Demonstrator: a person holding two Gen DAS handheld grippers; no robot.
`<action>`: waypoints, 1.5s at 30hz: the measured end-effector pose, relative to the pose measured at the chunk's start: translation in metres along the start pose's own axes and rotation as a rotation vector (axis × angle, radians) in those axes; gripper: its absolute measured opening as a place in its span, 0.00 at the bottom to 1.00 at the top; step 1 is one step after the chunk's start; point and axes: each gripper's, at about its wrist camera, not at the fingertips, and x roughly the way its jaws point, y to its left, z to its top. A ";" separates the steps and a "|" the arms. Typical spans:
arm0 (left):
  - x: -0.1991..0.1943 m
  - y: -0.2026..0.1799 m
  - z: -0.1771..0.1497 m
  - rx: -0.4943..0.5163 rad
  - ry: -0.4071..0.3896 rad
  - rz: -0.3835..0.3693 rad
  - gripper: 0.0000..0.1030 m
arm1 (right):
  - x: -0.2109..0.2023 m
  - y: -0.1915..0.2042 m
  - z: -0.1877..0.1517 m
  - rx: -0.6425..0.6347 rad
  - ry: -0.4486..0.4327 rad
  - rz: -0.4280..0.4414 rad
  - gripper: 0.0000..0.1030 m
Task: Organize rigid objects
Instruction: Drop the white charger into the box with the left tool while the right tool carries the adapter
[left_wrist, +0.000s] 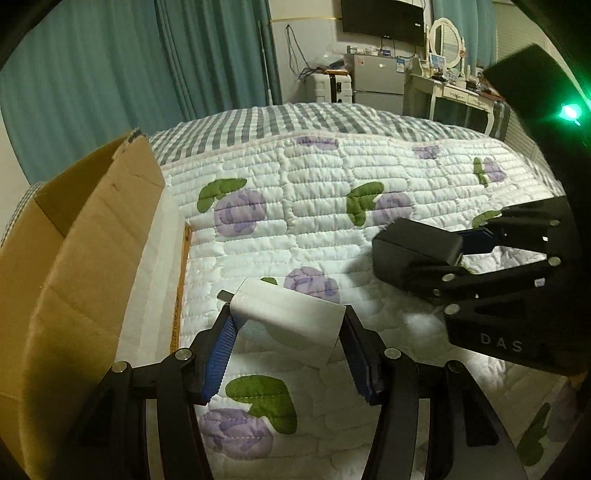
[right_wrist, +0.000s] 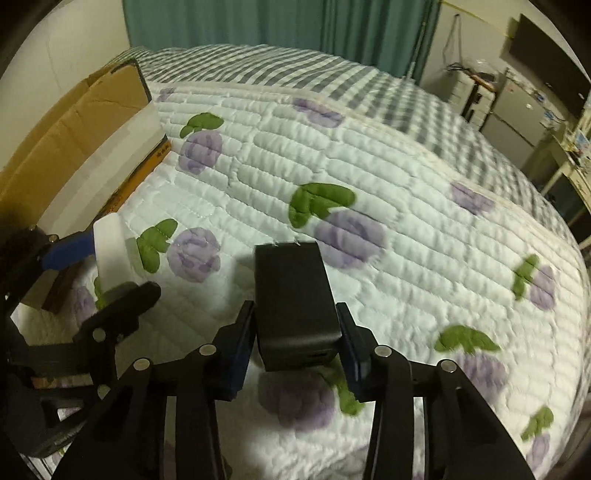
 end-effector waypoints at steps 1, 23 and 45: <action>-0.003 -0.001 0.000 0.000 -0.004 -0.002 0.55 | -0.006 -0.001 -0.002 0.011 -0.011 -0.013 0.39; -0.137 0.015 0.037 -0.007 -0.202 -0.193 0.55 | -0.160 0.028 -0.009 0.248 -0.259 -0.155 0.38; -0.100 0.206 0.069 0.061 -0.196 -0.163 0.55 | -0.160 0.176 0.115 0.076 -0.359 -0.041 0.37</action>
